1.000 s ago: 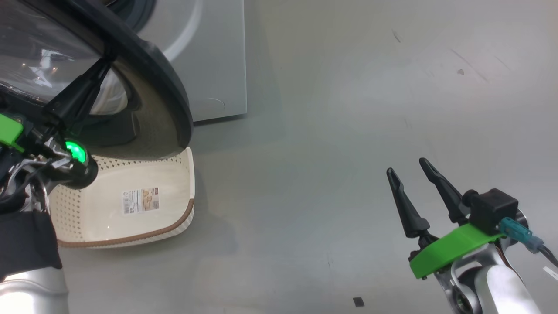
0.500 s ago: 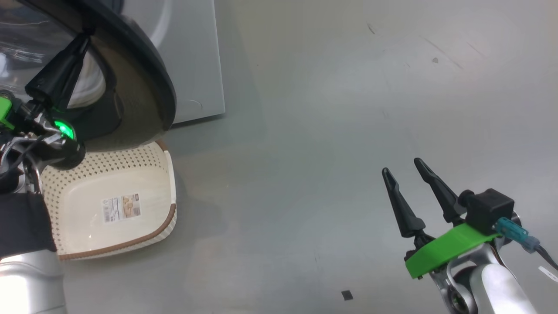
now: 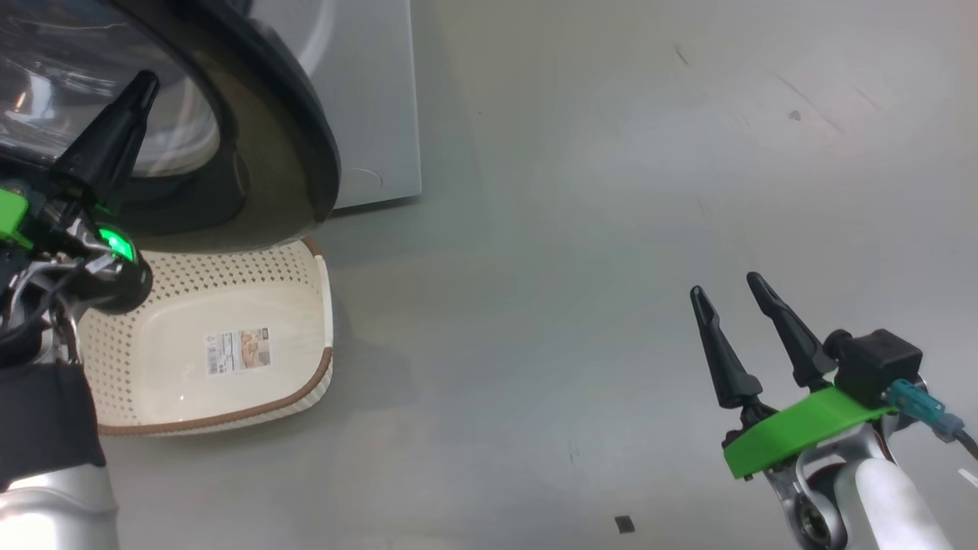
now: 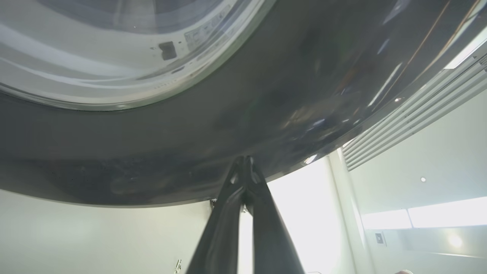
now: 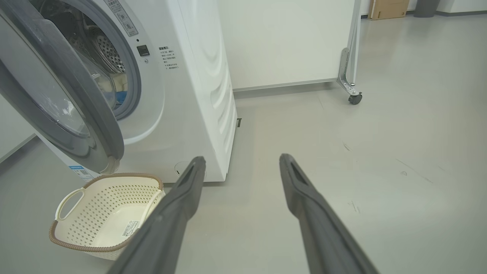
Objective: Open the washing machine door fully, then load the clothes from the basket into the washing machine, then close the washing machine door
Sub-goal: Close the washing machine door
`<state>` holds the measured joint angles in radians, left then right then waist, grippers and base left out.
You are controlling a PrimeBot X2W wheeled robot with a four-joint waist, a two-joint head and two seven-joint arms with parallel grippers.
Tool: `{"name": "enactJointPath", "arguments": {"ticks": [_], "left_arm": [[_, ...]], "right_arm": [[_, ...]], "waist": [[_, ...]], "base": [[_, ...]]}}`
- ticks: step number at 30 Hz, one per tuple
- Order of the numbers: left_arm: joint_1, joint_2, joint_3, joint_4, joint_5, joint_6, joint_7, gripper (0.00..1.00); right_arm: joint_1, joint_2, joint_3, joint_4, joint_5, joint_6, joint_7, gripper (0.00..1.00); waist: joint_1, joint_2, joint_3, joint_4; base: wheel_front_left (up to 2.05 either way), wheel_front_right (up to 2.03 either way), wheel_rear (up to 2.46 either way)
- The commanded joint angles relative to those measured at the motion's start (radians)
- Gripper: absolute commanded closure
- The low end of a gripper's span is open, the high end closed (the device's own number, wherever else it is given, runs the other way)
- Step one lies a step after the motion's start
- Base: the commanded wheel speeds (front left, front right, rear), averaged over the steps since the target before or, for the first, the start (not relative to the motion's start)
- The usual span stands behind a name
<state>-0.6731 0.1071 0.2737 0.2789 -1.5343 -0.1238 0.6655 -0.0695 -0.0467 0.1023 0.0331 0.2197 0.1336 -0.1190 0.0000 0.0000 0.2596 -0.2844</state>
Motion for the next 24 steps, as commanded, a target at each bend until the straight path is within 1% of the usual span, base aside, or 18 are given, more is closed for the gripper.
{"name": "enactJointPath", "arguments": {"ticks": [1,5,6,7,8,9,10,16,20,24], "left_arm": [[-0.003,0.033,0.023,-0.045,-0.006,-0.007,-0.004,1.00],[0.050,0.031,0.002,-0.088,0.041,-0.007,-0.050,1.00],[0.064,0.034,-0.009,-0.097,0.059,-0.007,-0.064,0.95],[0.078,0.040,-0.020,-0.107,0.085,-0.007,-0.086,0.76],[0.090,0.043,-0.033,-0.118,0.108,-0.007,-0.110,0.54],[0.102,0.046,-0.048,-0.132,0.126,-0.007,-0.135,0.35],[0.114,0.048,-0.062,-0.145,0.142,-0.007,-0.160,0.00],[0.206,0.102,-0.180,-0.215,0.256,-0.007,-0.328,0.00],[0.273,0.161,-0.274,-0.239,0.354,-0.007,-0.454,0.00],[0.330,0.217,-0.351,-0.228,0.464,-0.007,-0.585,0.00]], "right_arm": [[-0.041,-0.004,0.012,-0.027,0.000,-0.003,-0.011,0.00],[-0.049,-0.004,-0.003,-0.015,-0.009,-0.003,-0.014,0.00],[-0.051,-0.004,-0.006,-0.013,-0.010,-0.003,-0.014,0.00],[-0.054,-0.004,-0.008,-0.011,-0.013,-0.003,-0.014,0.00],[-0.056,-0.004,-0.011,-0.010,-0.015,-0.003,-0.015,0.00],[-0.058,-0.004,-0.014,-0.009,-0.017,-0.003,-0.015,0.00],[-0.059,-0.004,-0.019,-0.008,-0.020,-0.003,-0.015,0.00],[-0.069,-0.004,-0.038,-0.001,-0.039,-0.003,-0.012,0.00],[-0.068,-0.004,-0.051,-0.002,-0.052,-0.003,-0.007,0.00],[-0.058,-0.004,-0.061,-0.007,-0.064,-0.003,0.000,0.00]], "waist": [[0.0000,0.0000,-0.008,0.017],[0.0000,0.0000,-0.025,0.055],[0.0000,0.0000,-0.029,0.064],[0.0000,0.0000,-0.032,0.073],[0.0000,0.0000,-0.035,0.082],[0.0000,0.0000,-0.039,0.091],[0.0000,0.0000,-0.042,0.100],[0.0000,0.0000,-0.068,0.141],[0.0000,0.0000,-0.090,0.162],[0.0000,0.0000,-0.114,0.180]], "base": [[0.00,0.00,0.00],[0.00,0.00,0.00],[0.00,0.00,0.00],[0.00,0.00,0.00],[0.00,0.00,0.00],[0.00,0.00,0.00],[0.00,0.00,0.00],[0.00,0.00,0.00],[0.00,0.00,0.00],[0.00,0.00,0.00]]}}
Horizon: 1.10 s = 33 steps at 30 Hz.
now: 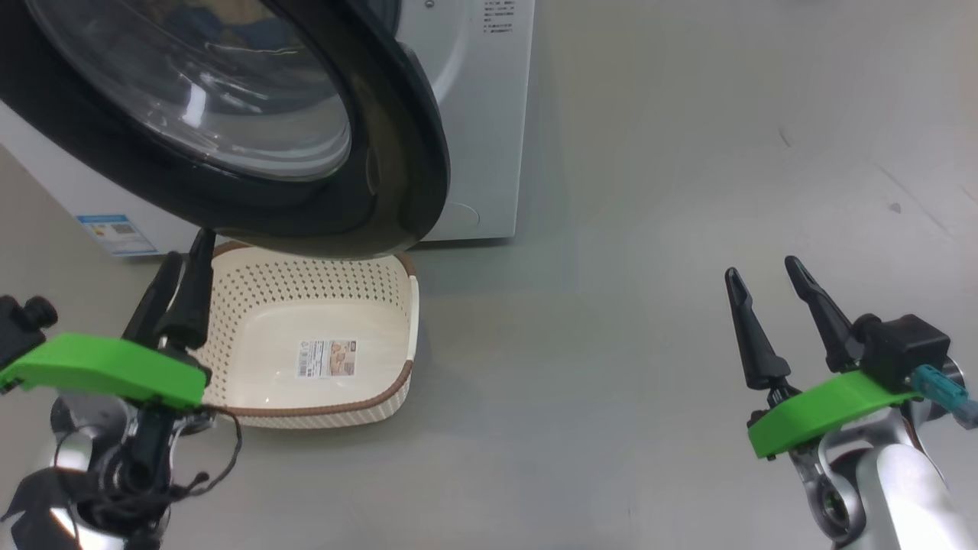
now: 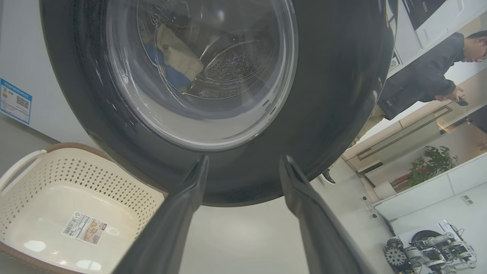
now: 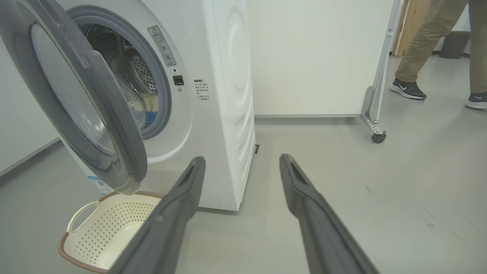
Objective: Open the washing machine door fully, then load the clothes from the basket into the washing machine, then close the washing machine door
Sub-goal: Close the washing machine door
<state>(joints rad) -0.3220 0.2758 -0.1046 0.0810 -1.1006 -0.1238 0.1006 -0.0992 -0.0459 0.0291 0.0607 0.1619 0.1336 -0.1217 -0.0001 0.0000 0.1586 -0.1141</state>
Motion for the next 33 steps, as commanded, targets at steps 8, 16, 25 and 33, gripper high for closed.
{"name": "enactJointPath", "arguments": {"ticks": [8,16,25,33], "left_arm": [[0.080,0.087,-0.025,0.021,0.273,0.041,-0.208,0.00],[0.222,0.125,-0.065,-0.056,0.455,0.169,-0.262,0.00],[0.322,0.125,-0.088,-0.150,0.506,0.239,-0.257,0.00],[0.355,0.137,-0.105,-0.192,0.537,0.264,-0.250,0.00]], "right_arm": [[0.009,-0.004,-0.001,-0.051,-0.022,-0.003,0.019,0.00],[0.049,-0.004,-0.007,-0.077,-0.039,-0.003,0.043,0.00],[0.086,-0.004,-0.014,-0.099,-0.044,-0.003,0.061,0.00],[0.109,-0.004,-0.015,-0.108,-0.043,-0.003,0.074,0.00]], "waist": [[0.0001,0.0000,-0.059,0.036],[0.0001,0.0000,-0.087,0.054],[0.0001,0.0000,-0.104,0.068],[0.0001,0.0000,-0.119,0.071]], "base": [[0.00,0.00,0.00],[0.00,0.00,0.00],[0.00,0.00,0.00],[0.00,0.00,0.00]]}}
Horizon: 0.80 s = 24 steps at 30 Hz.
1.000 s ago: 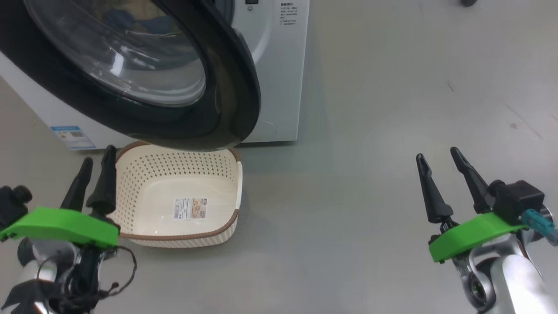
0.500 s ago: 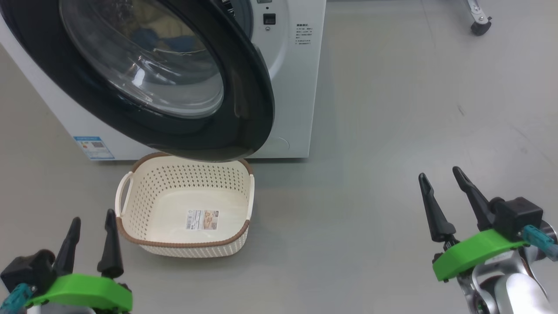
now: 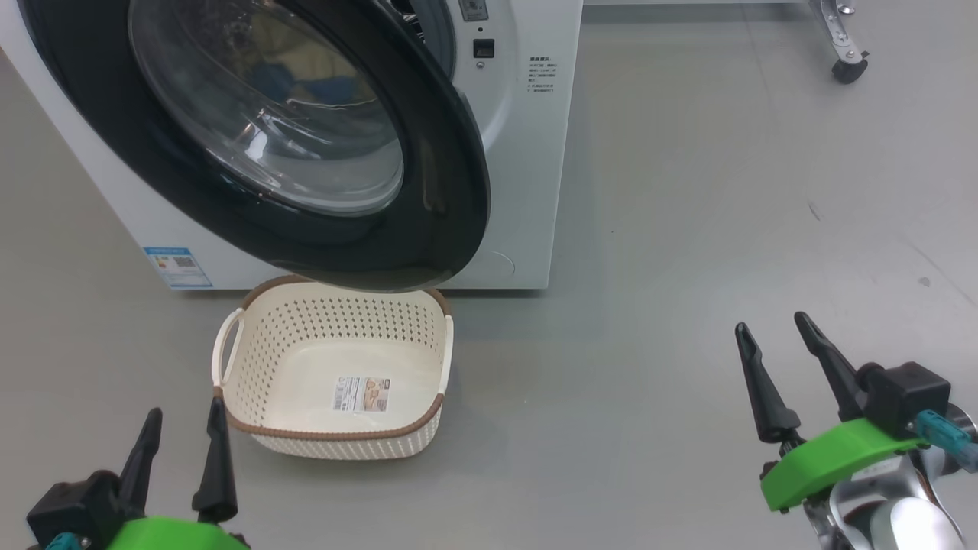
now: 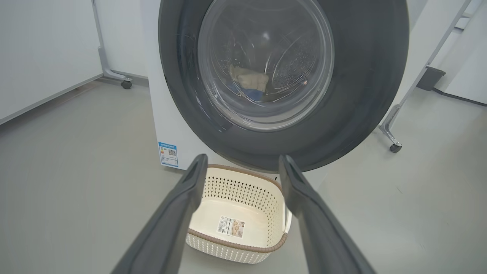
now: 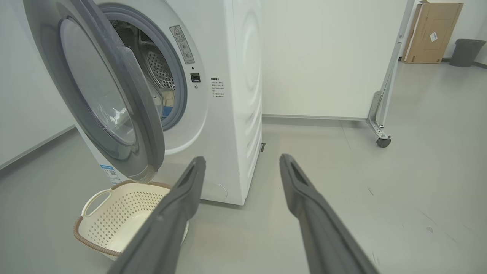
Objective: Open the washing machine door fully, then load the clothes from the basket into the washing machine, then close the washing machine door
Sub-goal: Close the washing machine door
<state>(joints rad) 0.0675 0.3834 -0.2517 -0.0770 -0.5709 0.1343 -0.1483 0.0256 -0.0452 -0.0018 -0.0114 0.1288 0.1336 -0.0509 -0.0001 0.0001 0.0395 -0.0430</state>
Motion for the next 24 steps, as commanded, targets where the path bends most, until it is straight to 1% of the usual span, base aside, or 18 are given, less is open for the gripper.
{"name": "enactJointPath", "arguments": {"ticks": [1,15,24], "left_arm": [[-0.032,0.031,0.040,-0.036,0.011,0.009,0.002,0.00],[-0.028,0.029,0.019,-0.052,0.020,0.028,0.016,0.00],[-0.032,0.030,0.006,-0.055,0.028,0.032,0.015,0.00]], "right_arm": [[-0.014,-0.005,0.017,-0.037,-0.009,-0.003,0.004,0.00],[0.007,-0.005,0.020,-0.042,-0.004,-0.003,0.011,0.00],[0.003,-0.005,0.019,-0.043,-0.003,-0.003,0.011,0.00]], "waist": [[0.0001,-0.0001,-0.002,-0.001],[0.0001,-0.0001,-0.013,0.000],[0.0001,-0.0001,-0.006,-0.001]], "base": [[0.00,0.00,0.00],[0.00,0.00,0.00],[0.00,0.00,0.00]]}}
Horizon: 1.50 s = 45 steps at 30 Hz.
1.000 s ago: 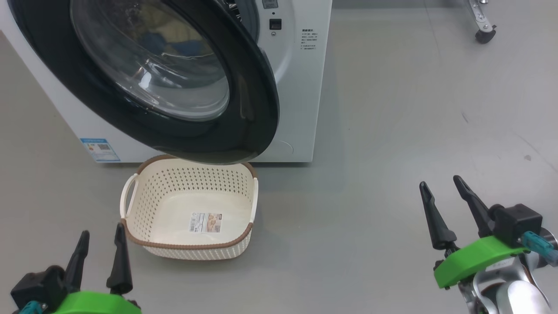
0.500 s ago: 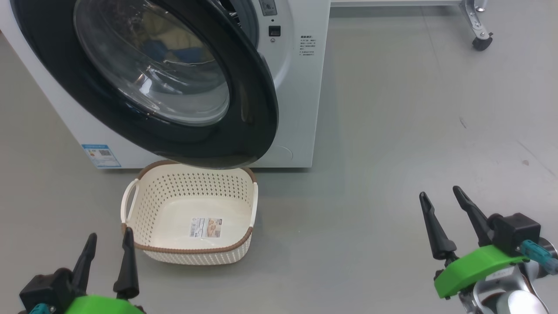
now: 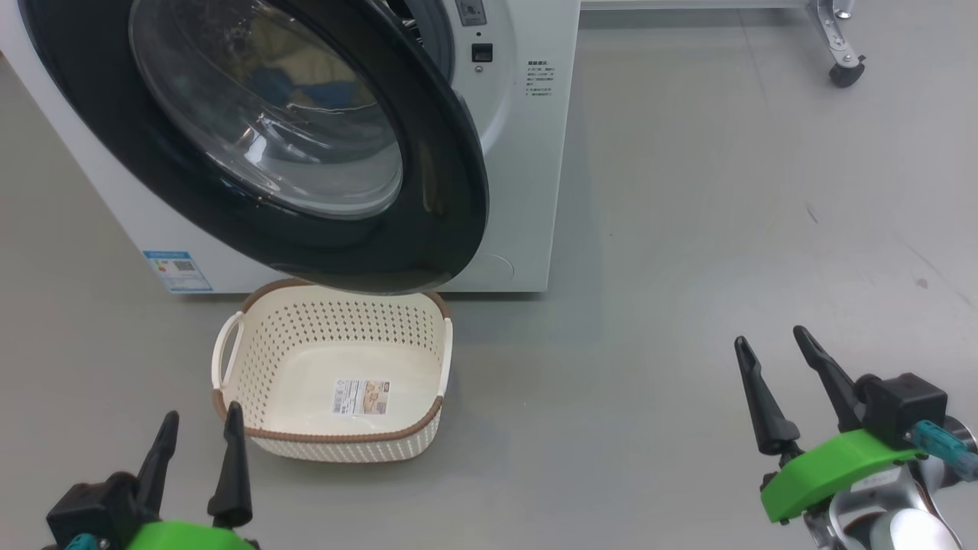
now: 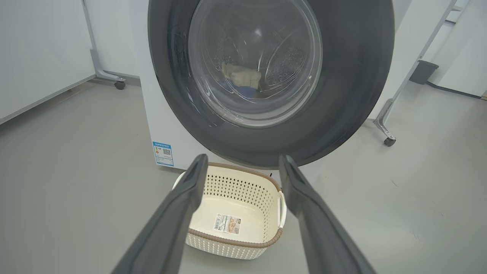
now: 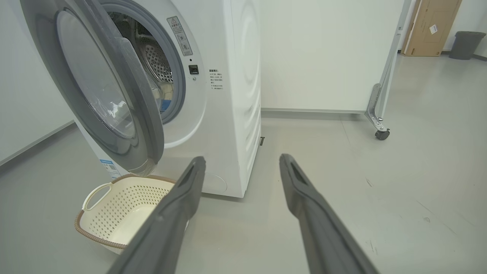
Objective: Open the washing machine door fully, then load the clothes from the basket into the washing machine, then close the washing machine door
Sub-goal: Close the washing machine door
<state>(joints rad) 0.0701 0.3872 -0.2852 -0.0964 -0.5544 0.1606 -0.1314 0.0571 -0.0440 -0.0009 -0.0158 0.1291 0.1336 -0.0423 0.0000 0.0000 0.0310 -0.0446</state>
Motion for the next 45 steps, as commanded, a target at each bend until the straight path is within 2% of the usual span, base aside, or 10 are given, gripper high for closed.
{"name": "enactJointPath", "arguments": {"ticks": [1,11,12,13,14,15,28,39,45], "left_arm": [[-0.036,0.027,0.038,-0.036,0.012,0.006,-0.001,0.00],[-0.046,0.031,0.031,-0.044,0.018,0.009,-0.002,0.00],[-0.048,0.031,0.029,-0.045,0.019,0.008,-0.002,0.00],[-0.051,0.031,0.027,-0.046,0.020,0.008,-0.001,0.00],[-0.055,0.031,0.026,-0.047,0.020,0.007,-0.002,0.00],[-0.058,0.031,0.024,-0.047,0.021,0.006,-0.001,0.00],[-0.109,0.014,-0.017,-0.023,0.024,-0.020,-0.007,0.00],[-0.159,-0.011,-0.056,0.013,0.034,-0.040,-0.026,0.00],[-0.187,-0.017,-0.071,0.029,0.045,-0.048,-0.035,0.00]], "right_arm": [[-0.028,-0.006,0.017,-0.038,-0.003,-0.003,0.002,0.00],[-0.042,-0.006,0.010,-0.032,0.001,-0.003,-0.005,0.00],[-0.046,-0.006,0.007,-0.028,0.003,-0.003,-0.006,0.25],[-0.051,-0.006,0.004,-0.024,0.005,-0.003,-0.007,0.64],[-0.057,-0.006,0.002,-0.020,0.008,-0.003,-0.008,0.93],[-0.065,-0.006,0.000,-0.015,0.011,-0.003,-0.010,1.00],[-0.248,-0.006,-0.009,0.107,0.023,-0.003,-0.057,1.00],[-0.401,-0.006,0.110,0.071,0.050,-0.003,-0.064,1.00],[-0.486,-0.006,0.182,0.095,0.048,-0.003,-0.050,1.00]], "waist": [[0.0000,0.0000,0.004,0.001],[0.0000,0.0000,0.021,0.008],[0.0000,0.0000,0.024,0.010],[0.0000,0.0000,0.027,0.012],[0.0000,0.0000,0.030,0.015],[0.0000,0.0000,0.033,0.017],[0.0000,0.0000,0.066,0.083],[0.0000,0.0000,0.068,0.175],[0.0000,0.0000,0.070,0.248]], "base": [[0.00,0.00,0.00],[0.00,0.00,0.00],[0.00,0.00,0.00],[0.00,0.00,0.00],[0.00,0.00,0.00],[0.00,0.00,0.00],[0.00,0.00,0.00],[0.00,0.00,0.00],[0.00,0.00,0.00]]}}
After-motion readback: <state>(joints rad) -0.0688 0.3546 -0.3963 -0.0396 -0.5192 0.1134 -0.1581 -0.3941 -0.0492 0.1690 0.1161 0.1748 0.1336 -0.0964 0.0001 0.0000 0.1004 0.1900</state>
